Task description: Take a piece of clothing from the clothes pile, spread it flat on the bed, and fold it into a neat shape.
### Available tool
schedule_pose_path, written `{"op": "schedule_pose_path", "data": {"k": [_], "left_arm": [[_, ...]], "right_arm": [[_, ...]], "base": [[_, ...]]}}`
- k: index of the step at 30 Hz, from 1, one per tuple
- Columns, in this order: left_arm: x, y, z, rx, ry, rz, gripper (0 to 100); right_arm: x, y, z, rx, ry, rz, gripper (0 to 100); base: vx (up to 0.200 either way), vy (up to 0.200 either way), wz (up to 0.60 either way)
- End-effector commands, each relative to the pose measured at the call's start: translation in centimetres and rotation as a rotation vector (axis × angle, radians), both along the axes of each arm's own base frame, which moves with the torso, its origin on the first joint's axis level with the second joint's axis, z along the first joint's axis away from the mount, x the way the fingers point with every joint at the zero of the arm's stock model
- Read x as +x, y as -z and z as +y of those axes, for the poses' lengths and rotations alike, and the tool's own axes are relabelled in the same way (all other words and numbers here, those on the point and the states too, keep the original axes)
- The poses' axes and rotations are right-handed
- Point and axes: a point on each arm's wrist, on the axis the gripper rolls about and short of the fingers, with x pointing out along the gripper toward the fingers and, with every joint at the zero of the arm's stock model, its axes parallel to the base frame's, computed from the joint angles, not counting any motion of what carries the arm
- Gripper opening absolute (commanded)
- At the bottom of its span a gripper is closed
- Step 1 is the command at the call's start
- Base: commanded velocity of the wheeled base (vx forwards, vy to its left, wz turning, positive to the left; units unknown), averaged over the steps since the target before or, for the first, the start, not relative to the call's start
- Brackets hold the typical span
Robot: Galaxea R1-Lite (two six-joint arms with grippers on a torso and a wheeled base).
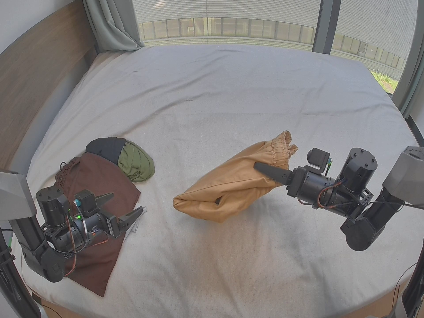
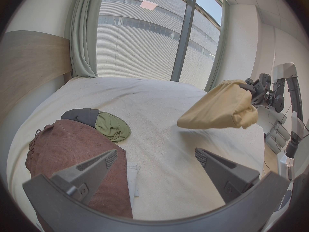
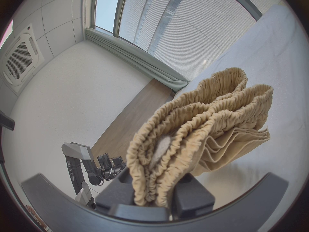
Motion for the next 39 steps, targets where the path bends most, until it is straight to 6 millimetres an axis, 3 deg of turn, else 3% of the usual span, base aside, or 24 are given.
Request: {"op": "schedule_pose_path", "data": {"k": [1, 23, 27, 34, 39], "left_arm": [[0.0, 0.0, 0.0, 0.001, 0.000, 0.001, 100], [-0.1, 0.0, 0.0, -0.004, 0.016, 0.002, 100], [-0.2, 0.1, 0.1, -0.003, 0.015, 0.008, 100], [-0.2, 0.1, 0.1, -0.003, 0.015, 0.008, 100], [-0.2, 0.1, 0.1, -0.005, 0.013, 0.007, 100]], "right_arm": [[1.8, -0.3, 0.2, 0.025, 0.014, -0.026, 0], [9.6, -1.0, 2.6, 0.113, 0.020, -0.071, 0], [10.3, -0.6, 2.9, 0.108, 0.022, -0.060, 0], [11.3, 1.8, 2.8, 0.092, 0.034, -0.016, 0], [12.0, 1.4, 2.5, 0.100, 0.044, -0.038, 0]], "base": [[0.000, 0.000, 0.00], [0.000, 0.000, 0.00], [0.000, 0.000, 0.00], [0.000, 0.000, 0.00], [0.000, 0.000, 0.00]]}}
